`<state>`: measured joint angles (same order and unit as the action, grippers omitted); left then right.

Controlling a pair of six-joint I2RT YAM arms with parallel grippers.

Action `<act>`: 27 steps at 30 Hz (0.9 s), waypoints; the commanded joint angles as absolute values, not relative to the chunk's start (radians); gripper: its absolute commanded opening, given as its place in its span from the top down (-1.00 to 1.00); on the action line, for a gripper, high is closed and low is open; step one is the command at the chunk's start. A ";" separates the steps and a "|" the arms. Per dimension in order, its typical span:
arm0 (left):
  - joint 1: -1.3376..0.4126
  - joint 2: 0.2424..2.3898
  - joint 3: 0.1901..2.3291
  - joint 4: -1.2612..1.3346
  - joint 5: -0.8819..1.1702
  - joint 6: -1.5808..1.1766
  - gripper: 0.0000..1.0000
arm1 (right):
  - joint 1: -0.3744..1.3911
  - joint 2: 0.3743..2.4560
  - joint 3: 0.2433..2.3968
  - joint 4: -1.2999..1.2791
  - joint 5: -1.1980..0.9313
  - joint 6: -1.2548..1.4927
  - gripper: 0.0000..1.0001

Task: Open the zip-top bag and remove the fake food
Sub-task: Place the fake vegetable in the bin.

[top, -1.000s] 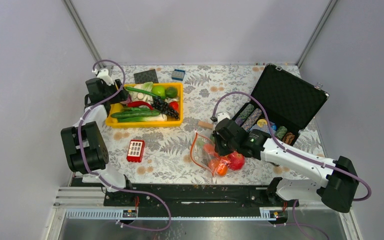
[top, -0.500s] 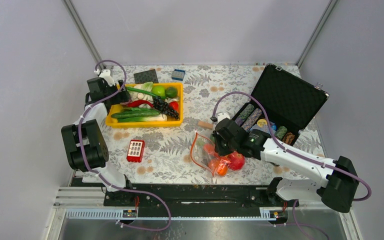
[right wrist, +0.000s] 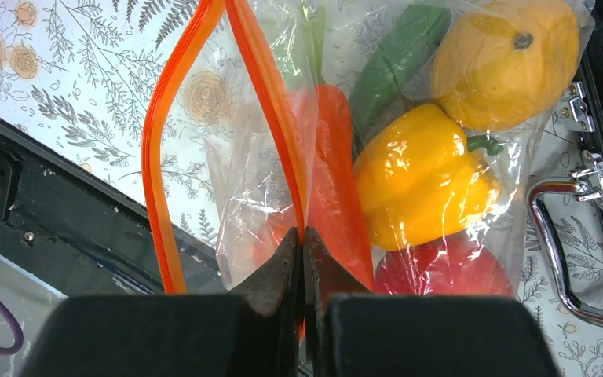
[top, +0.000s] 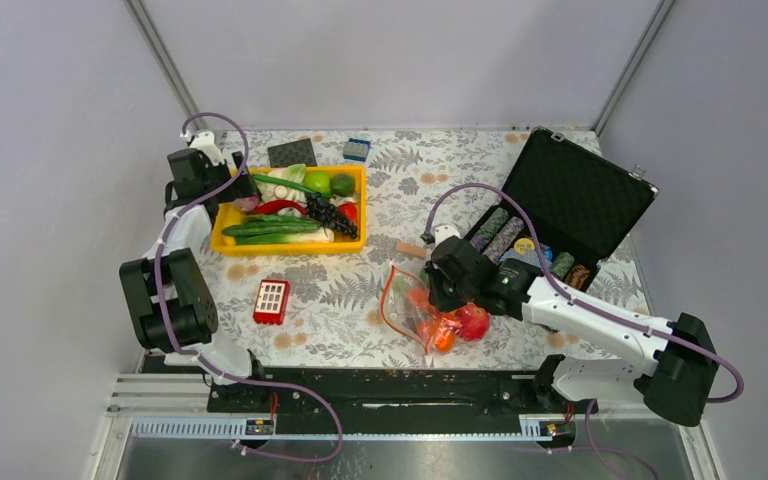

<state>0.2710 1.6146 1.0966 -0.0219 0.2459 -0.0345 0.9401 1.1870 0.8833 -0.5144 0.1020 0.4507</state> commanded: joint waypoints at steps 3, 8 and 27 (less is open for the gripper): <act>0.270 1.550 1.131 -0.011 0.218 -0.042 -0.82 | 0.933 1.181 0.918 -0.505 0.079 0.454 1.00; 0.270 1.484 1.125 -0.009 0.203 -0.071 -0.82 | 0.933 1.176 0.923 -0.506 0.078 0.451 1.00; -0.224 0.901 0.839 0.017 0.355 -0.256 -0.64 | 0.933 1.151 1.026 -0.589 0.144 0.406 1.00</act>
<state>-0.1009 1.0145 0.9260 -0.0399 0.2810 -0.1944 0.9398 1.1820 0.9825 -0.5568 0.1116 0.4183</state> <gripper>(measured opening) 0.864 0.022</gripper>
